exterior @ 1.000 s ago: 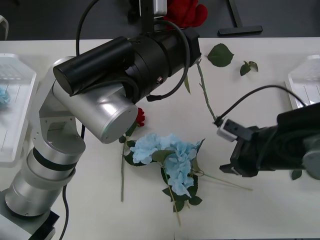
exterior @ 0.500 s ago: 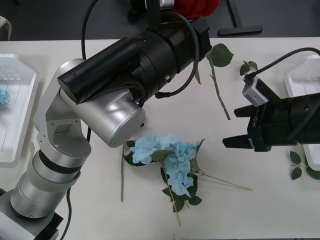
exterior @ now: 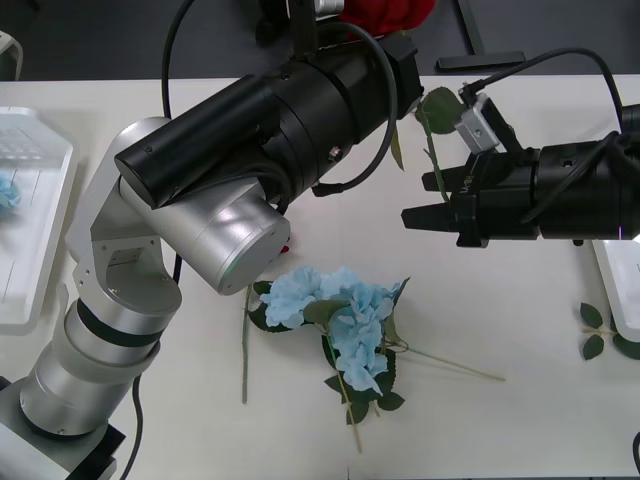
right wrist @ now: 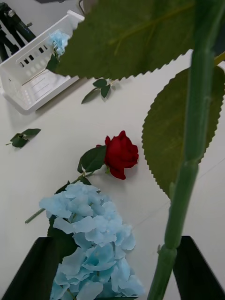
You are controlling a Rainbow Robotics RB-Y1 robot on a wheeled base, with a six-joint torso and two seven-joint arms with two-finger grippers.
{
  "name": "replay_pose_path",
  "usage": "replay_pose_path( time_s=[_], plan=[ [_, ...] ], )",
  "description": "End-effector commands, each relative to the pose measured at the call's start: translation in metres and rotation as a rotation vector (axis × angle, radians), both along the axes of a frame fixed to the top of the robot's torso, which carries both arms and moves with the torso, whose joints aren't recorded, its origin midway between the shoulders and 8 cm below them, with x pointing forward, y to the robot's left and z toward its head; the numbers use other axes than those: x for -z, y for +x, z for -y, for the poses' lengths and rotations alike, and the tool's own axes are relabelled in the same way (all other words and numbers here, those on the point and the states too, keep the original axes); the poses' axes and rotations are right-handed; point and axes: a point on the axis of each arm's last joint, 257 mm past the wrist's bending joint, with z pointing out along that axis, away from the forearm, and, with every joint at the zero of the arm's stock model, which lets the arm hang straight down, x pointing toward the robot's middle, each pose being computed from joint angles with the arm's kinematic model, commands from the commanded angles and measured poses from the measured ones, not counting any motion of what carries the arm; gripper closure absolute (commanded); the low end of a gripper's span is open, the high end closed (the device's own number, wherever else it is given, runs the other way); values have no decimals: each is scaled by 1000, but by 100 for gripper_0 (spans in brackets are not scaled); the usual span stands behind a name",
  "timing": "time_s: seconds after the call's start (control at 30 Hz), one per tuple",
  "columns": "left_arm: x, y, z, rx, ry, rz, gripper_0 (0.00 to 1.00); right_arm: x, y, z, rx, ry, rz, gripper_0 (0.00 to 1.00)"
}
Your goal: Place the red flowers into the right box and the blue flowers into the left box. If a person shows an open palm, hand one flower to the person first, then continue sorting.
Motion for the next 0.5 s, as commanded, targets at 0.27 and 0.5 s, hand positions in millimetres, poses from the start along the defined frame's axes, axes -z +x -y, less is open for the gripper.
replay_pose_path(
  time_s=[0.27,0.5],
  plan=[
    [-37,-16,6,36,-45,67,100,10,3,1,15,-68,-10,100],
    [-36,-15,4,32,-47,65,100,11,2,0,17,-68,-14,100]
  ],
)
